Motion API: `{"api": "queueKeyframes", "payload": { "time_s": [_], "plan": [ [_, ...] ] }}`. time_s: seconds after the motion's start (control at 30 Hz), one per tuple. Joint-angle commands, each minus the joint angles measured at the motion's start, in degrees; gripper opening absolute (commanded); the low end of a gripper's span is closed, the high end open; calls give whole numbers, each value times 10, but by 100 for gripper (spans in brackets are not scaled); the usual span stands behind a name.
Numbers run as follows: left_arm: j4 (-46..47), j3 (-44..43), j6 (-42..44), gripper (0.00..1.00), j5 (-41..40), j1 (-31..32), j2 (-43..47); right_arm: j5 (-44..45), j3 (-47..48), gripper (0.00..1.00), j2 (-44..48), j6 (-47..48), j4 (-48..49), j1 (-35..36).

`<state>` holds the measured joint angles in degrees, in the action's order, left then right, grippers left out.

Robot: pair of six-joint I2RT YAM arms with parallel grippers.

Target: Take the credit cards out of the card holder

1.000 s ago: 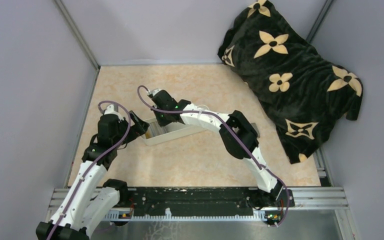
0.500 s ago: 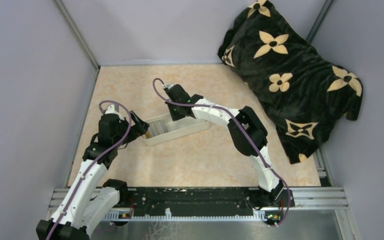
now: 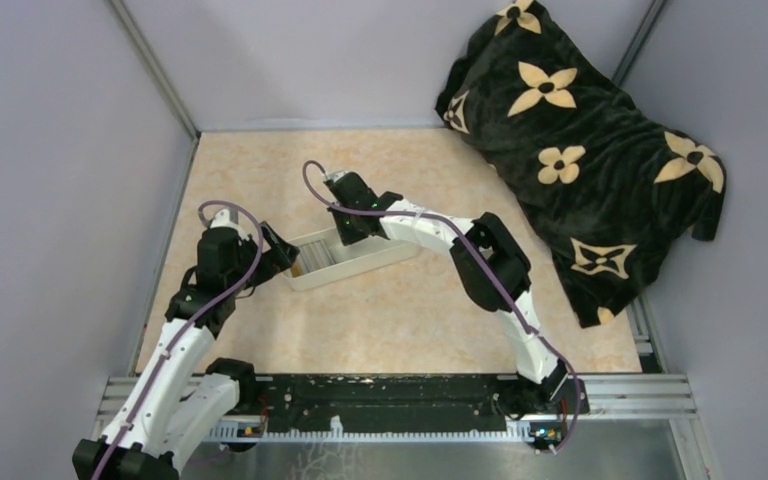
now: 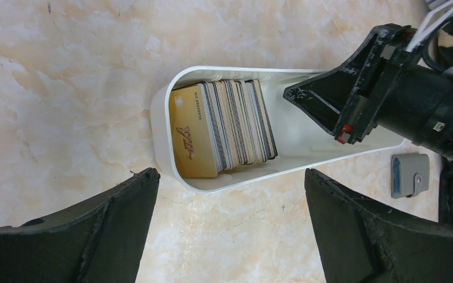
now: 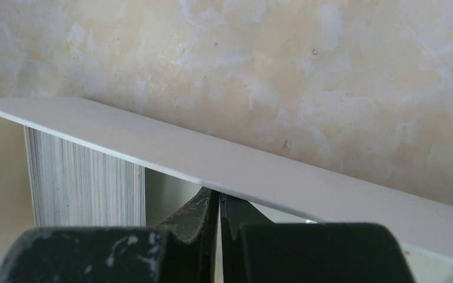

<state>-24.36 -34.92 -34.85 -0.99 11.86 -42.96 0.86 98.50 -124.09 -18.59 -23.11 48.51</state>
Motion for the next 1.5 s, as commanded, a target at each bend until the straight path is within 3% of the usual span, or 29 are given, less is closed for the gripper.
{"api": "queueKeyframes", "payload": {
  "time_s": [0.0,0.53,1.47],
  "plan": [
    [5,-1,9,98,-1,-3,4,-7,41,4,-20,0,16,12],
    [18,33,6,98,2,-3,8,-13,131,4,-64,-3,-18,49],
    [13,47,5,99,12,-3,38,-7,163,4,-73,-10,-45,103]
  ]
}}
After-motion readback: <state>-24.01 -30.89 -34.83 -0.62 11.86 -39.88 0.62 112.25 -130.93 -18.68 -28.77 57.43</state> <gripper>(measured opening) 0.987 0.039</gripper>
